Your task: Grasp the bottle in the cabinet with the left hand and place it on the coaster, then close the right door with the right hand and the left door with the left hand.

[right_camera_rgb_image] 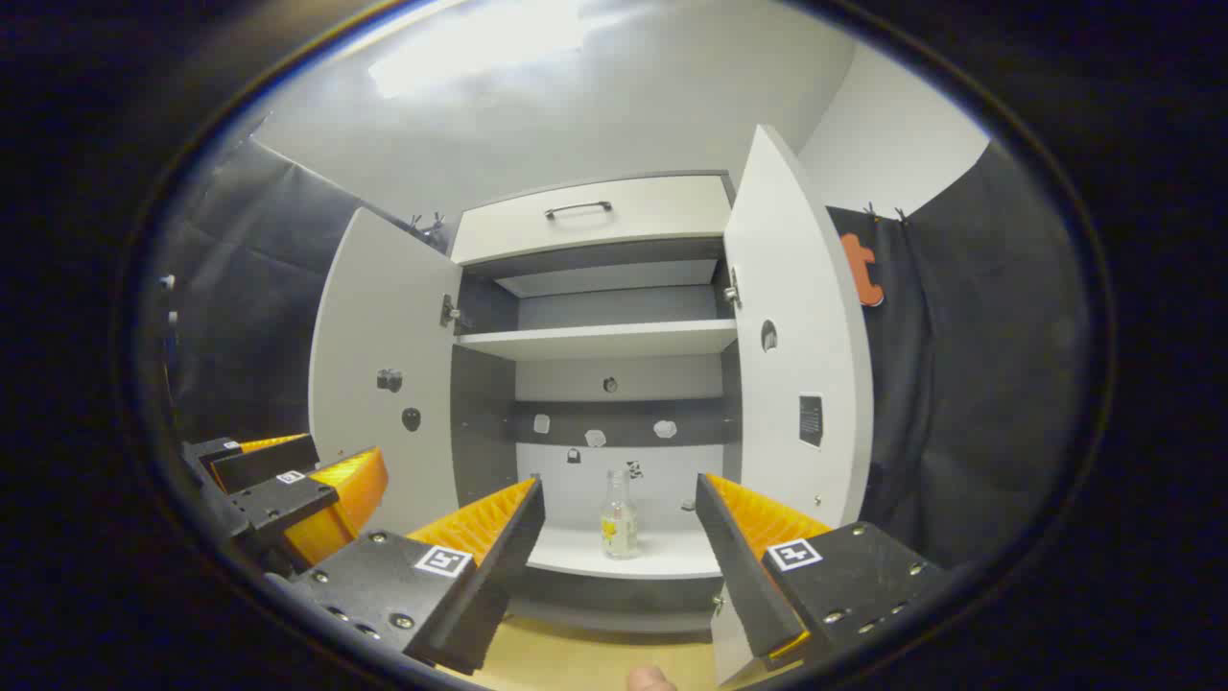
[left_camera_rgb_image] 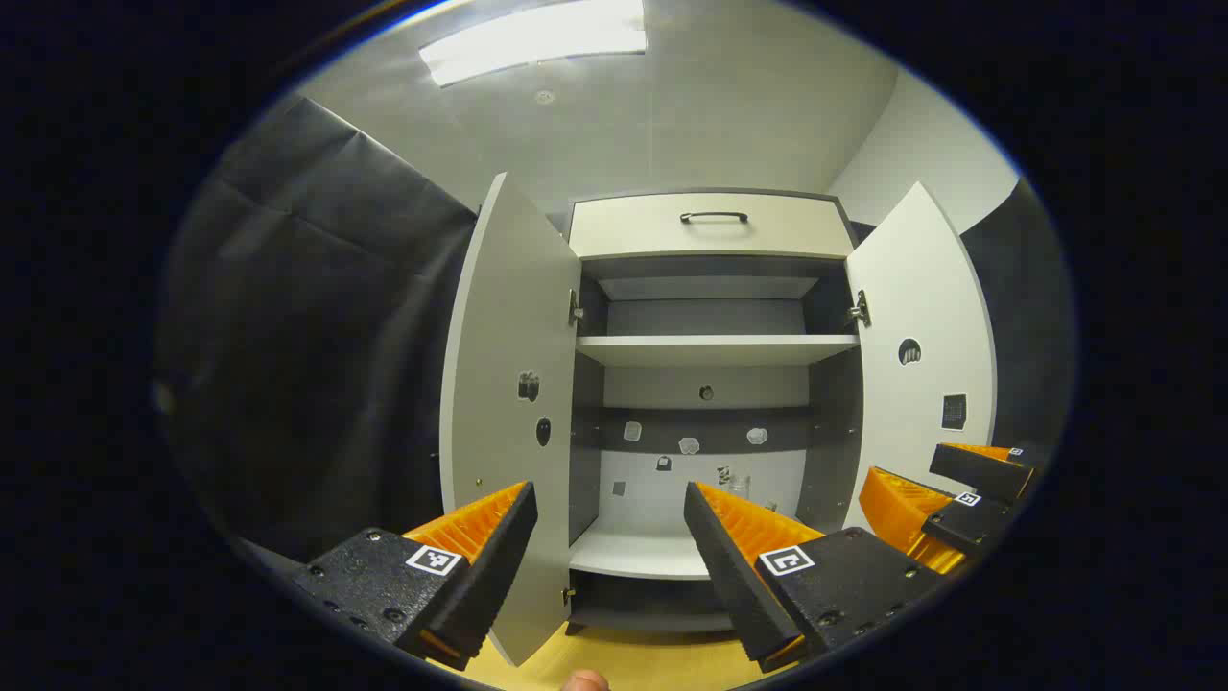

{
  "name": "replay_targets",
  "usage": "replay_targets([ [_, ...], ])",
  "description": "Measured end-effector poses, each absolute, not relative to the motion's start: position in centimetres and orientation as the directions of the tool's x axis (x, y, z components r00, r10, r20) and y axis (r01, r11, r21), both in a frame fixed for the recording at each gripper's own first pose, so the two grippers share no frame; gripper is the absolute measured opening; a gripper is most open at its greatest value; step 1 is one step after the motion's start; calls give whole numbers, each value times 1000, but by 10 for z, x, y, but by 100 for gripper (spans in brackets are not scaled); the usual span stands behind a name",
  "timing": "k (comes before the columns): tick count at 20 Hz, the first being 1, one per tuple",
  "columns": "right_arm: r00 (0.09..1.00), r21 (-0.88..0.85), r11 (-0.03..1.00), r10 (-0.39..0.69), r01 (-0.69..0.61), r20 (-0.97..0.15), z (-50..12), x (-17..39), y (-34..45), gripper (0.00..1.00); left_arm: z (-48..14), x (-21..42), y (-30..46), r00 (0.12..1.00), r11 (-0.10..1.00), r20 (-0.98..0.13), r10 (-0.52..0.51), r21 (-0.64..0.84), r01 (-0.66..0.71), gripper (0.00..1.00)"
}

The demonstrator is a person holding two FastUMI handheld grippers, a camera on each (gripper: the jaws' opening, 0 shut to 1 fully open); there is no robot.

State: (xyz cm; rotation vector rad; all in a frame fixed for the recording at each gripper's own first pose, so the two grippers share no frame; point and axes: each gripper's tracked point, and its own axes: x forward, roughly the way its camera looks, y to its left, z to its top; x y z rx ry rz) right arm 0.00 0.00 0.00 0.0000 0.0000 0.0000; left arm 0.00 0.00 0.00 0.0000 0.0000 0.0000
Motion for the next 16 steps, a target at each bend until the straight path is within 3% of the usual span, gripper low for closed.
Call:
replay_targets([
  [1, 1000, -12, 1000, 6, -6, -3, -1, 3, 5, 96, -2, 0, 3, 1000, 1000, -2, 3, -3, -3, 96],
  [3, 1000, -29, 1000, 13, -13, -6, -2, 5, 10, 92, -4, 3, 8, 1000, 1000, -6, 12, -8, -12, 96],
  [4, 1000, -30, 999, 16, -17, -8, -4, 5, 10, 96, -7, 4, 9, 1000, 1000, -12, 16, -7, -16, 97],
  [6, 1000, -31, 999, 20, -21, -14, -5, 8, 12, 92, -13, 7, 10, 1000, 1000, -24, 19, -4, -19, 97],
  [16, 1000, -42, 999, -1, 1, -18, -6, 16, 1, 95, -19, 17, 4, 999, 1000, -37, 18, -2, -18, 97],
])
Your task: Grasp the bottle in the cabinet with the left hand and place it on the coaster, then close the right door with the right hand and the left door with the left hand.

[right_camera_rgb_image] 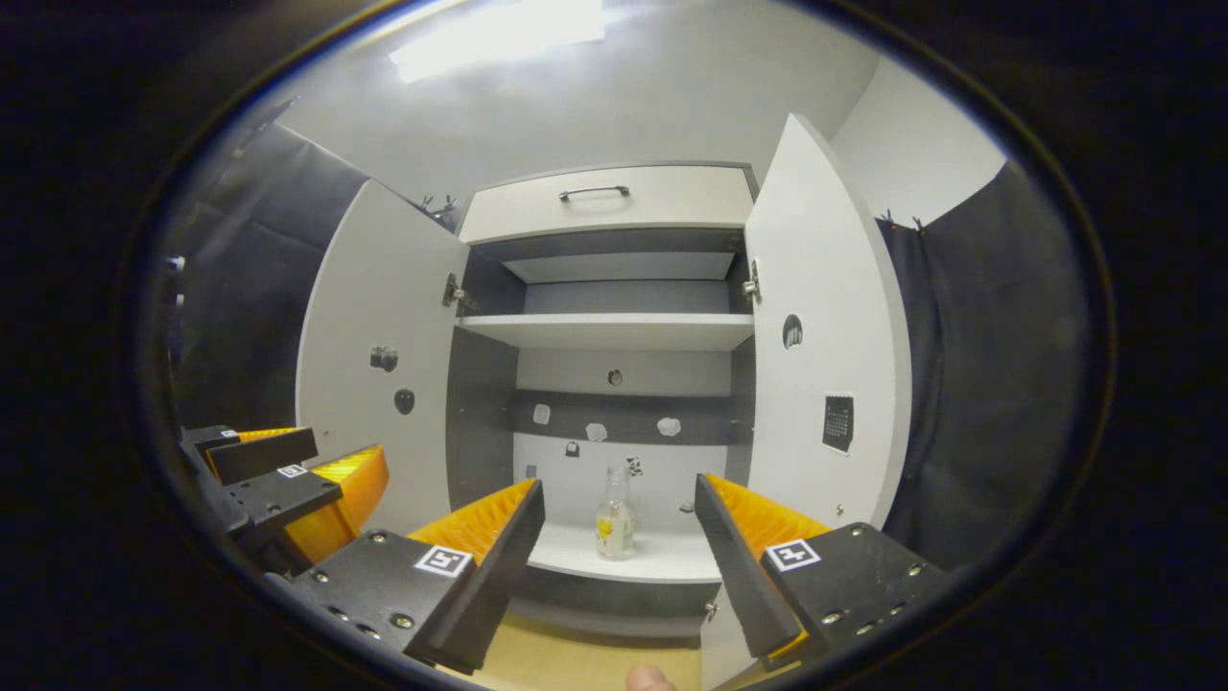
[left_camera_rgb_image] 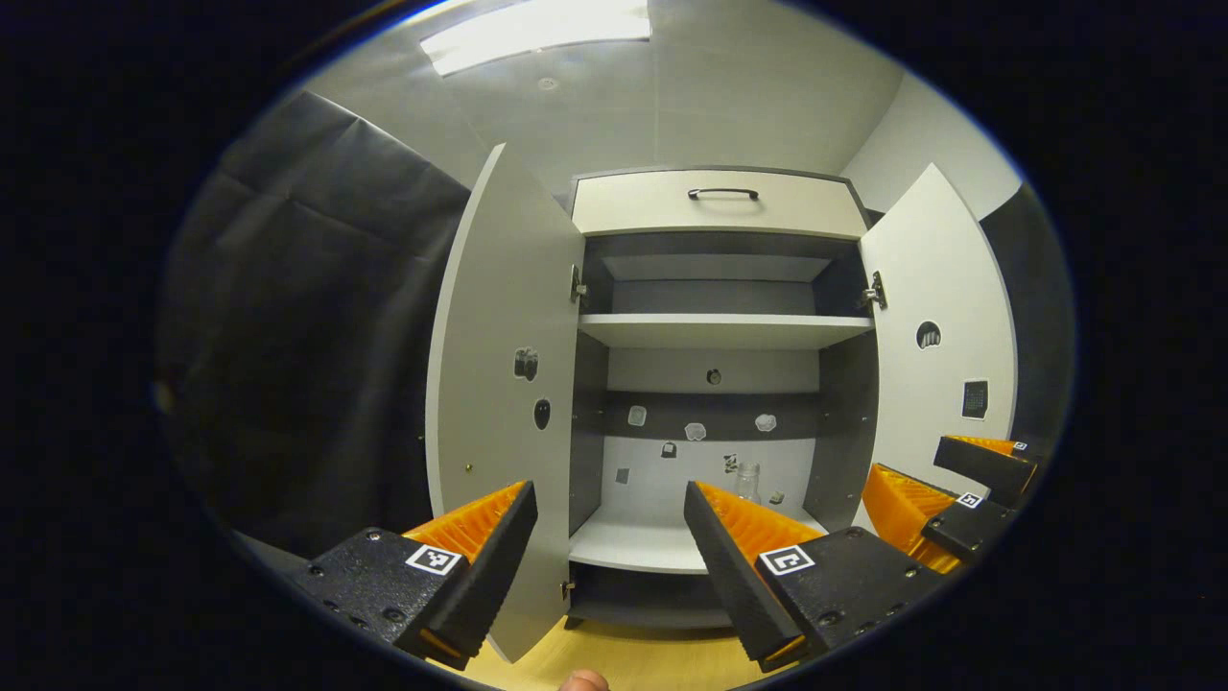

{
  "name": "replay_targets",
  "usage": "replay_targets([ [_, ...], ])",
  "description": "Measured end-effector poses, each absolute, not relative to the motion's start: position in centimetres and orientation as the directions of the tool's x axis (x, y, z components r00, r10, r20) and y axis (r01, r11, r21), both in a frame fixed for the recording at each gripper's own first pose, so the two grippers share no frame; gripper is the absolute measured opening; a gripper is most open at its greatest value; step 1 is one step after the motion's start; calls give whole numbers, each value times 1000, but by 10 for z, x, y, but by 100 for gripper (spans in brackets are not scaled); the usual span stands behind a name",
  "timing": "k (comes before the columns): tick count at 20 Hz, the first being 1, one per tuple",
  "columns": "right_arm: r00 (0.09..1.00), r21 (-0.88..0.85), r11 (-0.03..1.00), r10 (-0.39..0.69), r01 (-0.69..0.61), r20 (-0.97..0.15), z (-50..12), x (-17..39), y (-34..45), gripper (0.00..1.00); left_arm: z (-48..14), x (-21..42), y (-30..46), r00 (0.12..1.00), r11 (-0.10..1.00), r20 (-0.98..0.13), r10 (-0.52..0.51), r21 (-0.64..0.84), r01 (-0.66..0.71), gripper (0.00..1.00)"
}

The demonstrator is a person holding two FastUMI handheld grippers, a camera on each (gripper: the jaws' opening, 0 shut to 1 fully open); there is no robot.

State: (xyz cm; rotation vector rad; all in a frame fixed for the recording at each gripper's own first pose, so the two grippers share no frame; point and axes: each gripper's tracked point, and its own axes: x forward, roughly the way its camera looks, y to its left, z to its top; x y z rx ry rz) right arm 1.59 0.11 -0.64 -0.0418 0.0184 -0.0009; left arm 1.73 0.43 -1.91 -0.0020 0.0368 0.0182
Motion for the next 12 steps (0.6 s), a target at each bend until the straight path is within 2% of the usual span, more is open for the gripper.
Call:
replay_targets([
  [2, 1000, -40, 999, 1, -2, -19, -6, 18, 0, 95, -19, 18, 6, 999, 1000, -31, 29, 3, -29, 97],
  [3, 1000, -42, 999, 3, -3, -19, -7, 19, 0, 95, -18, 18, 8, 999, 999, -29, 35, 4, -35, 94],
  [4, 1000, -43, 999, 5, -6, -20, -7, 19, -1, 95, -18, 18, 8, 999, 999, -29, 39, 4, -39, 96],
  [6, 1000, -42, 999, 9, -10, -21, -7, 19, -1, 95, -20, 18, 9, 998, 999, -32, 48, 6, -47, 94],
  [9, 1000, -40, 999, 9, -10, -21, -5, 24, -2, 95, -20, 19, 10, 998, 998, -34, 55, 12, -55, 99],
  [12, 1000, -39, 999, 3, -4, -21, -3, 24, -7, 96, -21, 20, 10, 998, 998, -35, 61, 12, -60, 96],
])
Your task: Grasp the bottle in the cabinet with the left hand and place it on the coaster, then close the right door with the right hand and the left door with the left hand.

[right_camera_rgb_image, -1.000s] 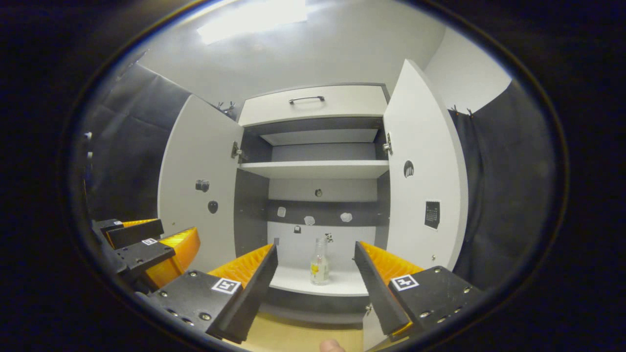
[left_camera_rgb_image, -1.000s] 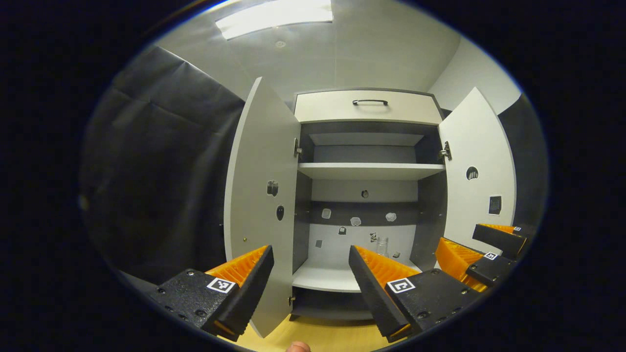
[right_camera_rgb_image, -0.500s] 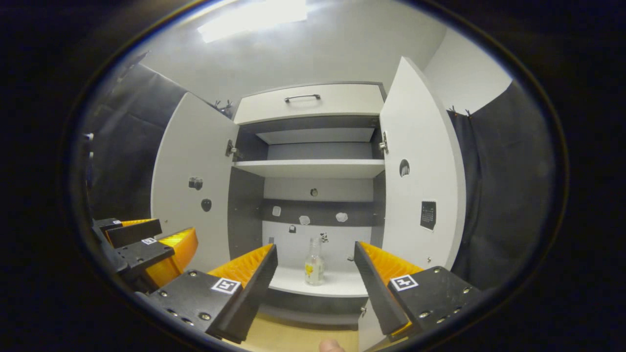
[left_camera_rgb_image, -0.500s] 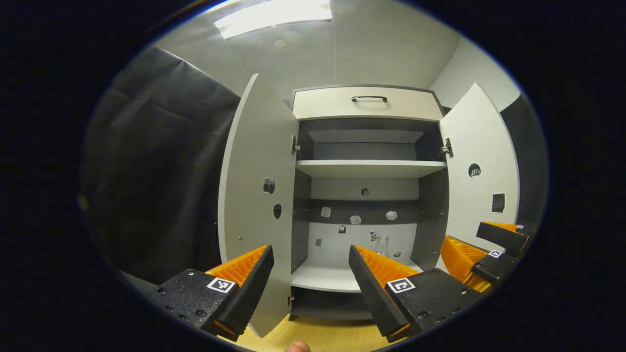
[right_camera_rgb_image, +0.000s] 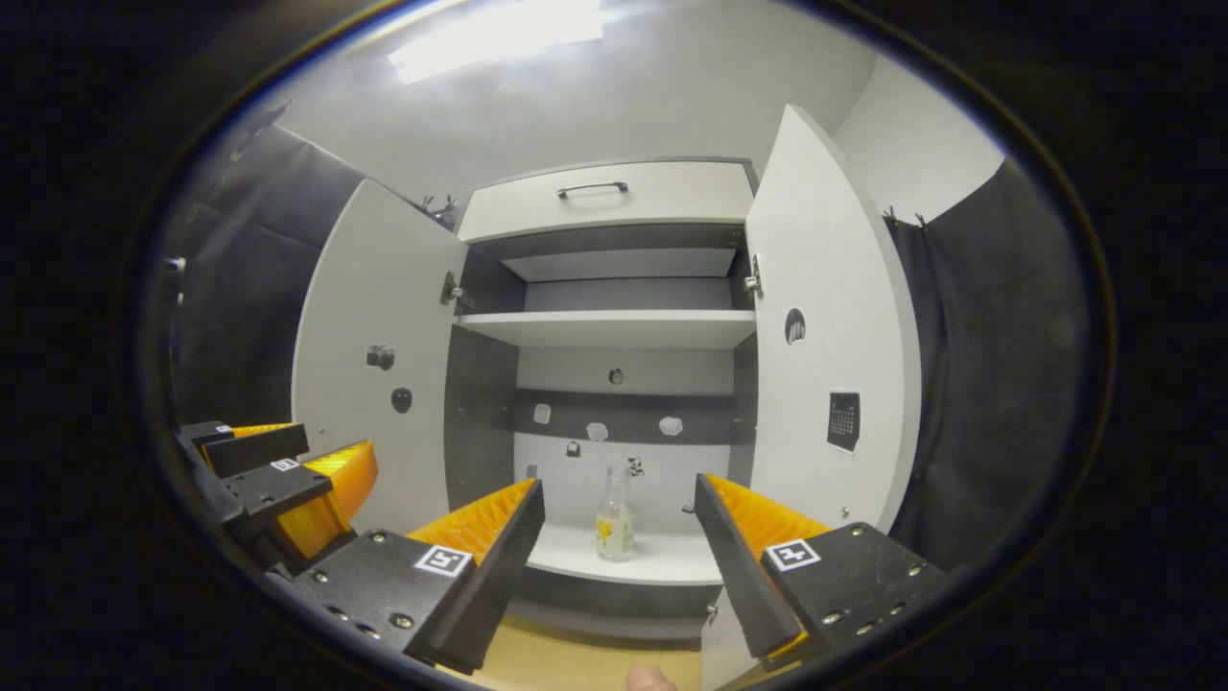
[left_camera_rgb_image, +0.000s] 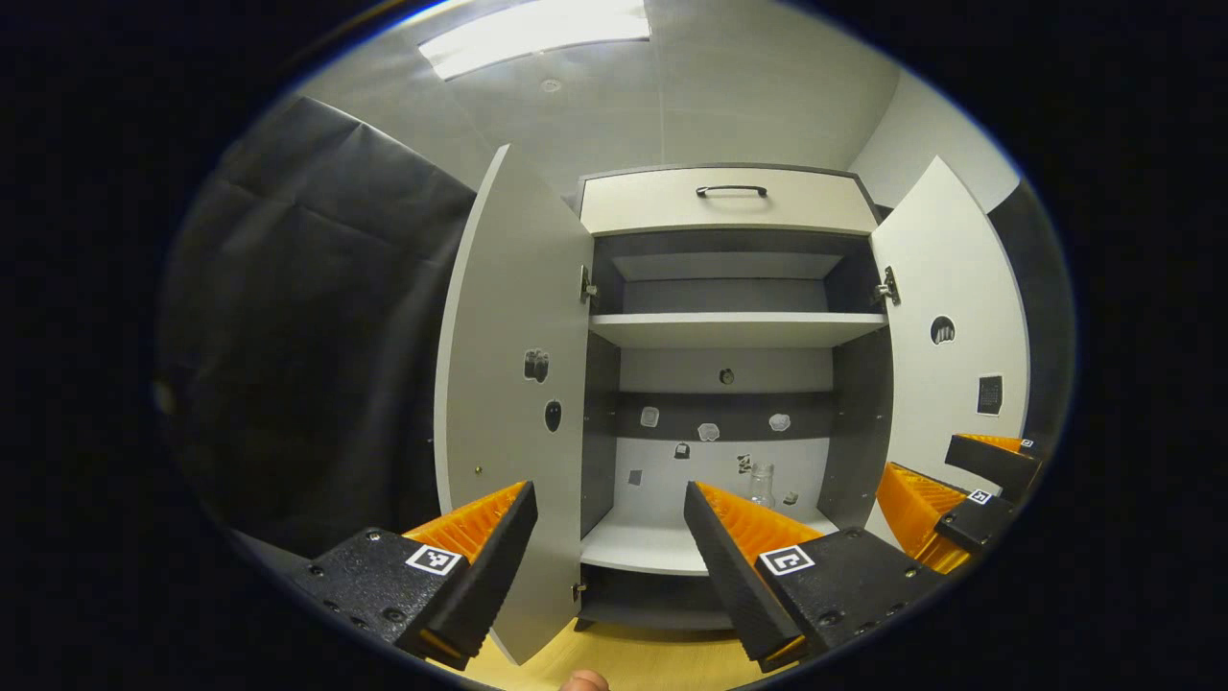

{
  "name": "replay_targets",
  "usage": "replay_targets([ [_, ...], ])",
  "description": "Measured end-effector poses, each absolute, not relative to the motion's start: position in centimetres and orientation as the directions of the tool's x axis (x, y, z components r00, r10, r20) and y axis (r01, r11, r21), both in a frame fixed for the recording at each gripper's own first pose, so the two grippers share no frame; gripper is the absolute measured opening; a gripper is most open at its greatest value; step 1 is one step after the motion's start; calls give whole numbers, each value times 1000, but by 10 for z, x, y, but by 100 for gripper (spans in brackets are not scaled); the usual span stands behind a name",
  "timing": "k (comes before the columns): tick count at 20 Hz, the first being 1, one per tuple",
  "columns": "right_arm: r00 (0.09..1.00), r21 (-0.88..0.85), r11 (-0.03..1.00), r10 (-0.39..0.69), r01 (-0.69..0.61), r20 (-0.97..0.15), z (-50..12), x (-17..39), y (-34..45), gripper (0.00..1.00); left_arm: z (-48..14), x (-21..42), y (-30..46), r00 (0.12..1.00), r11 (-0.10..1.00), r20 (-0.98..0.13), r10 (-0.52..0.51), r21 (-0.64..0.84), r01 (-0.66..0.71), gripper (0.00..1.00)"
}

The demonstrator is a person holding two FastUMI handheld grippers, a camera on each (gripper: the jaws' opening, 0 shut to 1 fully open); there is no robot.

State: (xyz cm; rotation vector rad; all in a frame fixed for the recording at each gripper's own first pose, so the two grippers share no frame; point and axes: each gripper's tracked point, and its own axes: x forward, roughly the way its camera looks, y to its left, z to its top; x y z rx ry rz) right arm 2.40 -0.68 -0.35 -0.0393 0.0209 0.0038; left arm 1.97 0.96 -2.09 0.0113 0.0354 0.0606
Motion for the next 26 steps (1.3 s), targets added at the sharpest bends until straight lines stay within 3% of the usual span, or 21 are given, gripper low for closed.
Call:
replay_targets([
  [12, 999, -62, 998, -32, 30, -28, -12, 31, -24, 96, -33, 31, -4, 997, 999, -65, 31, 13, -30, 97],
  [26, 996, -33, 998, -48, 46, -70, -42, 82, -10, 96, -45, 58, 5, 998, 1000, -70, -11, 20, 12, 97],
])
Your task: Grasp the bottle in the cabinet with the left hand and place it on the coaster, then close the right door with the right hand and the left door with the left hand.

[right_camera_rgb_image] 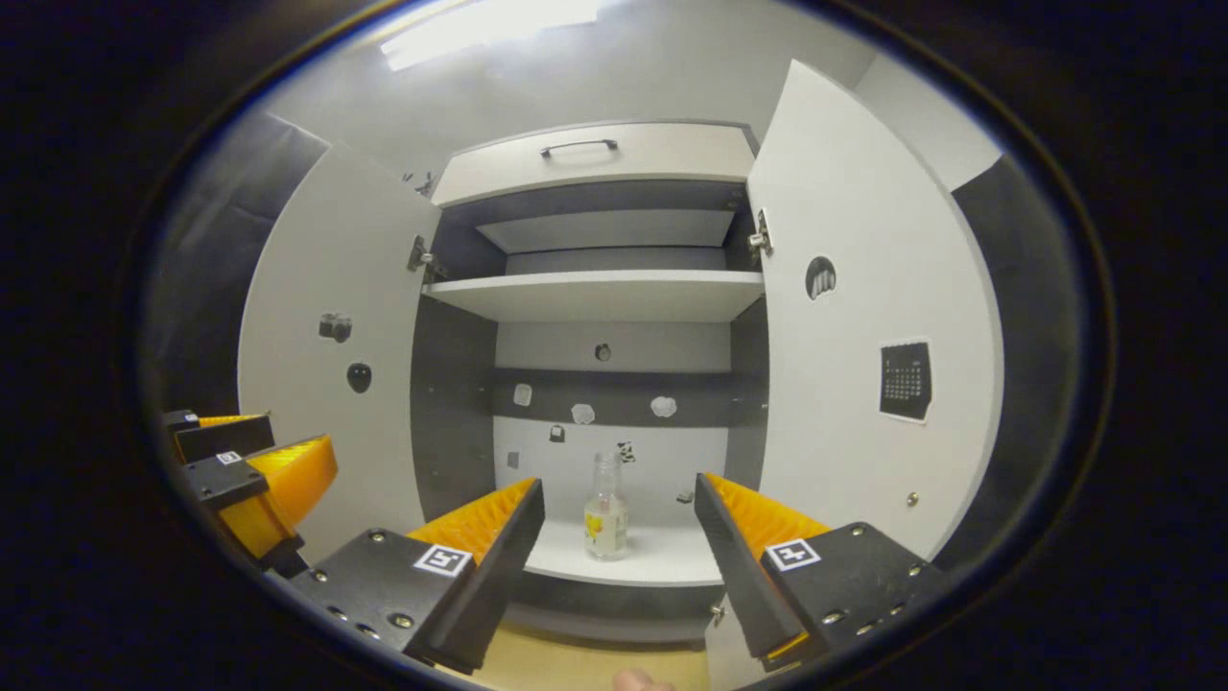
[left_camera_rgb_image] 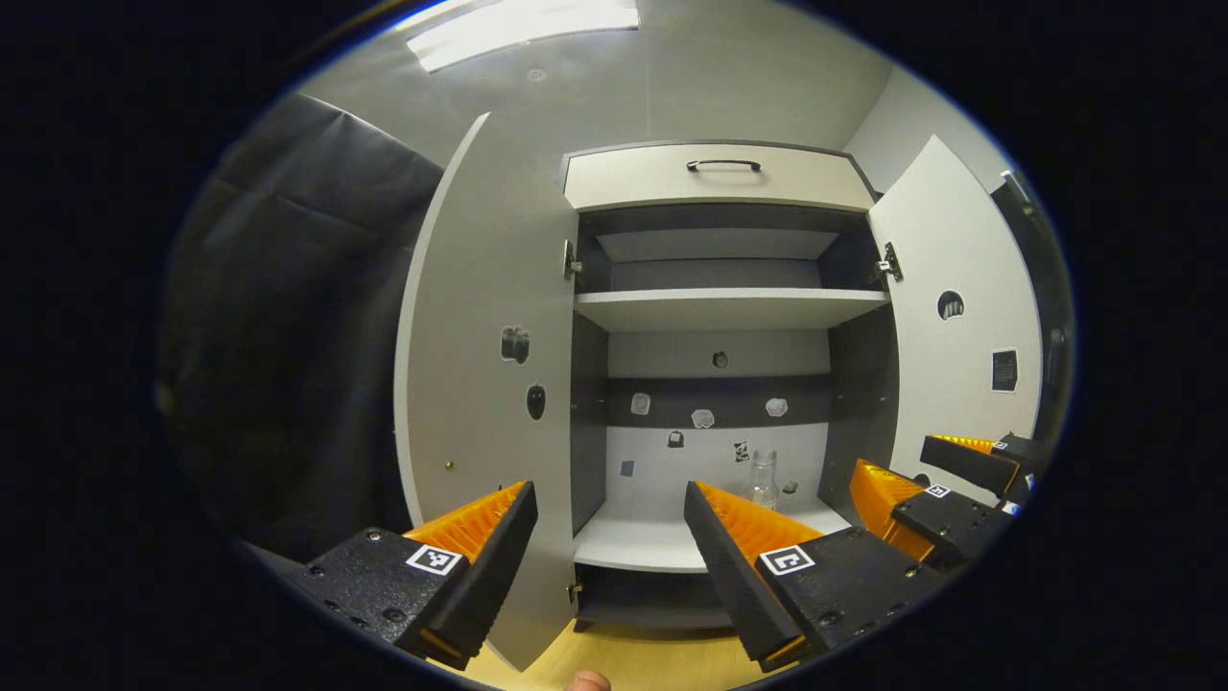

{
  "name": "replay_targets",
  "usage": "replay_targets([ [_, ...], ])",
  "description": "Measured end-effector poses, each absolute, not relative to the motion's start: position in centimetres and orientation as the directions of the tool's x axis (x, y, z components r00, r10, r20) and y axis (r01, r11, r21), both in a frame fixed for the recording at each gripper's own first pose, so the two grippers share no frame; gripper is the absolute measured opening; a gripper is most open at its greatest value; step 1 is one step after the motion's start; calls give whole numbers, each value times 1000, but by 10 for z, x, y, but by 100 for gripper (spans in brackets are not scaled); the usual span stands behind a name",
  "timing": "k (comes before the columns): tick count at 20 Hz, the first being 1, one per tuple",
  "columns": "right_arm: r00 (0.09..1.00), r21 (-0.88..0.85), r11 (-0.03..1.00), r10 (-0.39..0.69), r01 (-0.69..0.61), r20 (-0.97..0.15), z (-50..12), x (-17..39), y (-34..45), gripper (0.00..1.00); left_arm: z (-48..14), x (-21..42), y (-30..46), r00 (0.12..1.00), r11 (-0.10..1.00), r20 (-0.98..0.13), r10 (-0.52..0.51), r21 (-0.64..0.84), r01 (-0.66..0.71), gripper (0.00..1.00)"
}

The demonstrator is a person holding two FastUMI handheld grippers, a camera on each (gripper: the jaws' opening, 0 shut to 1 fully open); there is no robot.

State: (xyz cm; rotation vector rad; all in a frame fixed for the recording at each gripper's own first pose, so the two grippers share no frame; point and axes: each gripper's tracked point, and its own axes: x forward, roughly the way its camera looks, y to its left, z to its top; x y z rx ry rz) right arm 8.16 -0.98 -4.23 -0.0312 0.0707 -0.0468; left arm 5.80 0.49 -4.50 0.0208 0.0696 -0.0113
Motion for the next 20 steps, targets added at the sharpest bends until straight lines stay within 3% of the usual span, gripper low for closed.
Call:
replay_targets([
  [7, 996, -24, 998, -60, 59, -70, -39, 80, -15, 96, -74, 131, -57, 967, 969, -80, -244, -59, 239, 94],
  [11, 994, -18, 996, -93, 92, -63, -34, 76, -26, 92, -97, 173, -90, 940, 946, -111, -324, -73, 317, 97],
  [20, 988, -29, 988, -152, 152, -18, -14, 49, -43, 95, -151, 238, -163, 871, 886, -162, -463, -95, 453, 97],
])
